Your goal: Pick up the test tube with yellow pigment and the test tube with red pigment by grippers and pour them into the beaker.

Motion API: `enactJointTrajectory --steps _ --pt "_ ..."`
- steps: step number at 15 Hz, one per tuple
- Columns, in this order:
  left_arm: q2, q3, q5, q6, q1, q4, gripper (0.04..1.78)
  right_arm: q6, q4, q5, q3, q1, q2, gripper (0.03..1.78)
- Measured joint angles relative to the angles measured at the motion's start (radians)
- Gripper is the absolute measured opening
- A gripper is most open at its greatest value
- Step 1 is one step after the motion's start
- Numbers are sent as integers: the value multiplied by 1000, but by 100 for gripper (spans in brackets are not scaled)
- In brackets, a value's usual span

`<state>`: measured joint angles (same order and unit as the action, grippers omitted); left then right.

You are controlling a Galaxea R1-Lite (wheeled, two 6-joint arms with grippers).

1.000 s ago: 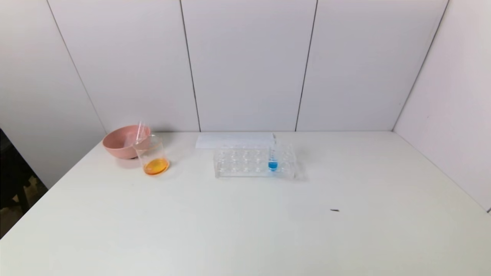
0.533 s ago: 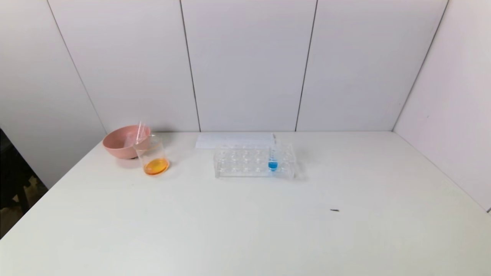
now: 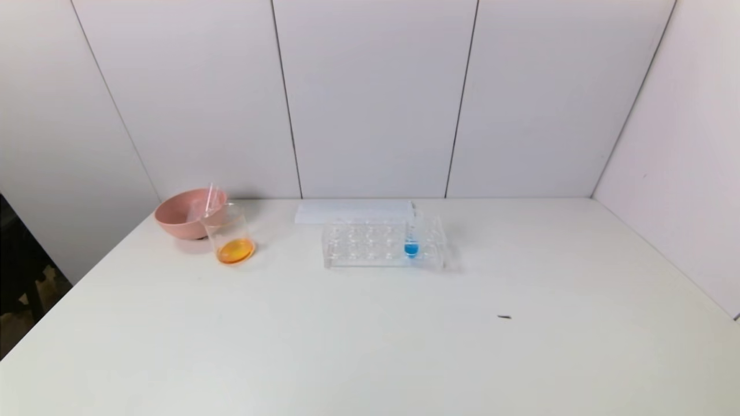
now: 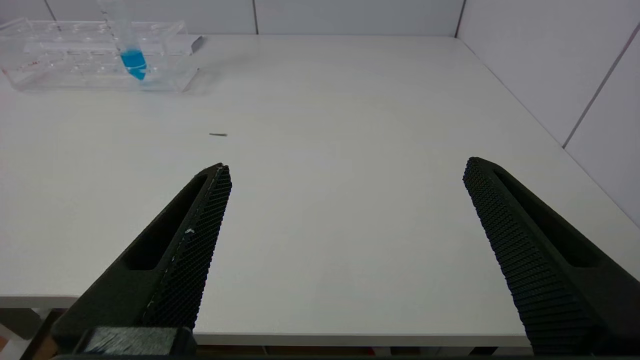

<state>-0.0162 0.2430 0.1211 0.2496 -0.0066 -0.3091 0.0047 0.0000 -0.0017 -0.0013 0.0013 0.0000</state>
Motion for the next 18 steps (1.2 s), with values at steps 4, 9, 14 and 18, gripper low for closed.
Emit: enactJointTrajectory --steps 4,9,14,18 --pt "14 -219 -16 -3 1 -320 176 0 0 0 0 0 0 170" --pt "15 -242 -42 -10 0 -114 176 0 0 0 0 0 0 170" --pt "15 -243 -47 -11 0 187 176 0 0 0 0 0 0 170" --pt "15 -243 -53 -61 0 295 176 0 0 0 0 0 0 170"
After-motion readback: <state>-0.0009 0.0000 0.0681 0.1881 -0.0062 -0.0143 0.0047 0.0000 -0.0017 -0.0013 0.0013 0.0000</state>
